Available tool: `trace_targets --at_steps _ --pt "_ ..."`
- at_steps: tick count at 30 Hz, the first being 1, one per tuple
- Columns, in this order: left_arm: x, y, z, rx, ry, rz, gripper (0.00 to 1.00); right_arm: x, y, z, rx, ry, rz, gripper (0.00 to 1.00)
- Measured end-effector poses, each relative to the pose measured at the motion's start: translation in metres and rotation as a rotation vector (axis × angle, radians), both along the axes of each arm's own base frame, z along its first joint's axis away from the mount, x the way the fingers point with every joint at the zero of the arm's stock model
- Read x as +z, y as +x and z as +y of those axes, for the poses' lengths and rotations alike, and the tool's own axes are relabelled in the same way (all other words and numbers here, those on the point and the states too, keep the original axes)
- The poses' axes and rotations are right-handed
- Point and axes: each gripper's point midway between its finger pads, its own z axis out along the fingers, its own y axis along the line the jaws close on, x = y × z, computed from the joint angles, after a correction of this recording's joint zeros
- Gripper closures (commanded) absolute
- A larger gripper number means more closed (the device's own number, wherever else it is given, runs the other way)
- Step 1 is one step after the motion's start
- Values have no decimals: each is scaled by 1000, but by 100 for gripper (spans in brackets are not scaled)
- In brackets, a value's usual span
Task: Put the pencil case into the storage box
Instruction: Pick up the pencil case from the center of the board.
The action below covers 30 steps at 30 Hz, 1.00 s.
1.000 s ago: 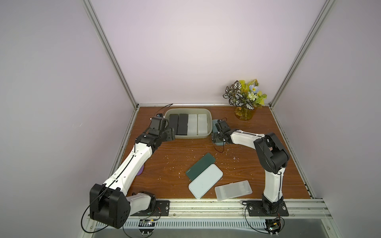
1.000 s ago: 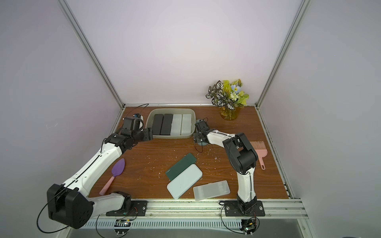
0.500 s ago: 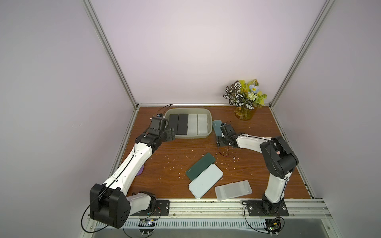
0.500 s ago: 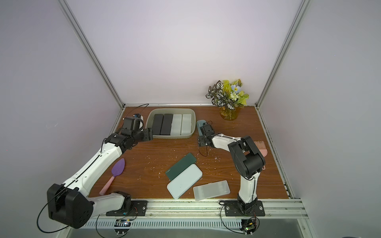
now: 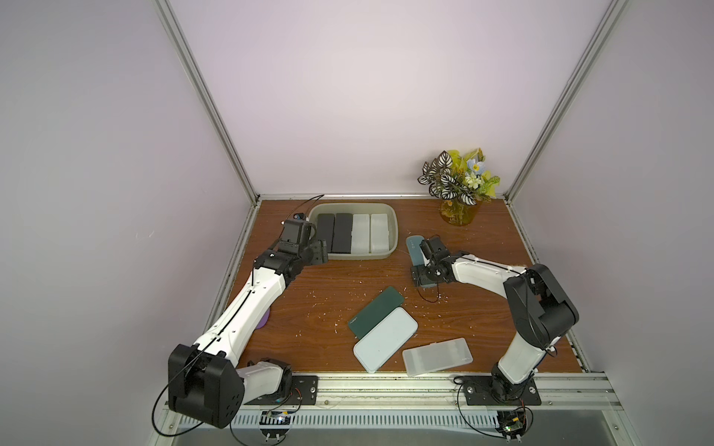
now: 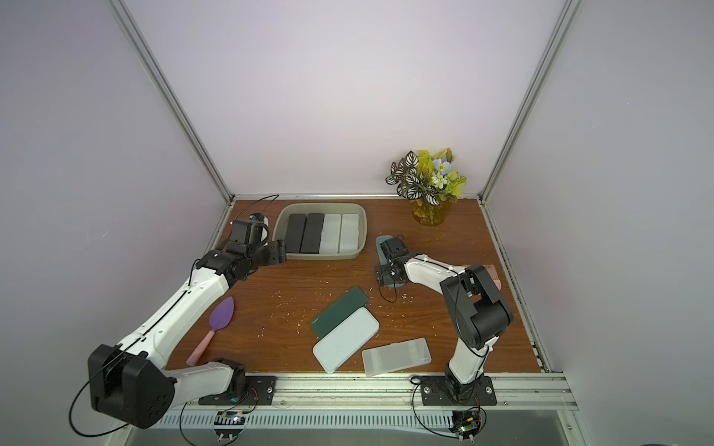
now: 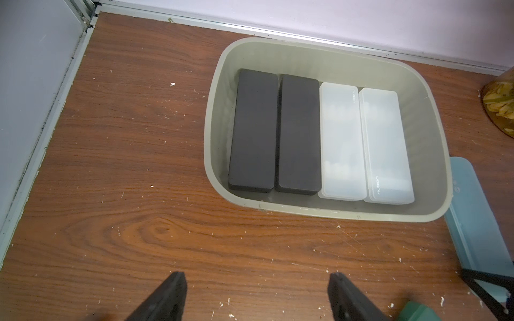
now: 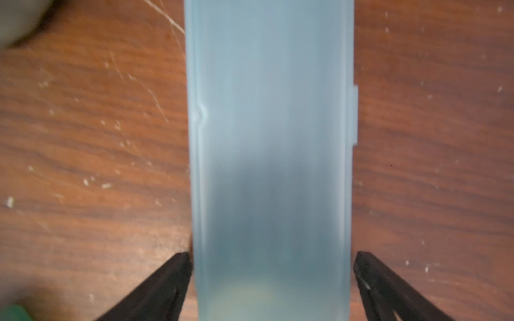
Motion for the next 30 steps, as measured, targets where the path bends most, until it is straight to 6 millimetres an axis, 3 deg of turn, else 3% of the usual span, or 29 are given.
trace_targets --at_steps 3,8,11,17,22,25,30 --pt "-2 -2 0 2 -2 4 19 -2 12 7 0 3 -2 2" --pt "-5 -3 1 4 0 10 19 -7 13 9 -8 20 7 7" --pt "-6 -4 2 6 3 11 19 -7 14 8 -15 25 5 14" --pt "-5 -4 2 6 4 11 19 -6 15 5 -26 33 2 38" --pt "-5 -4 2 8 5 8 19 8 5 0 -24 24 23 42" --pt "-3 -4 3 11 7 2 19 40 5 2 -24 30 8 43" --pt "-1 -4 5 19 13 -3 19 146 39 27 -20 146 -181 43"
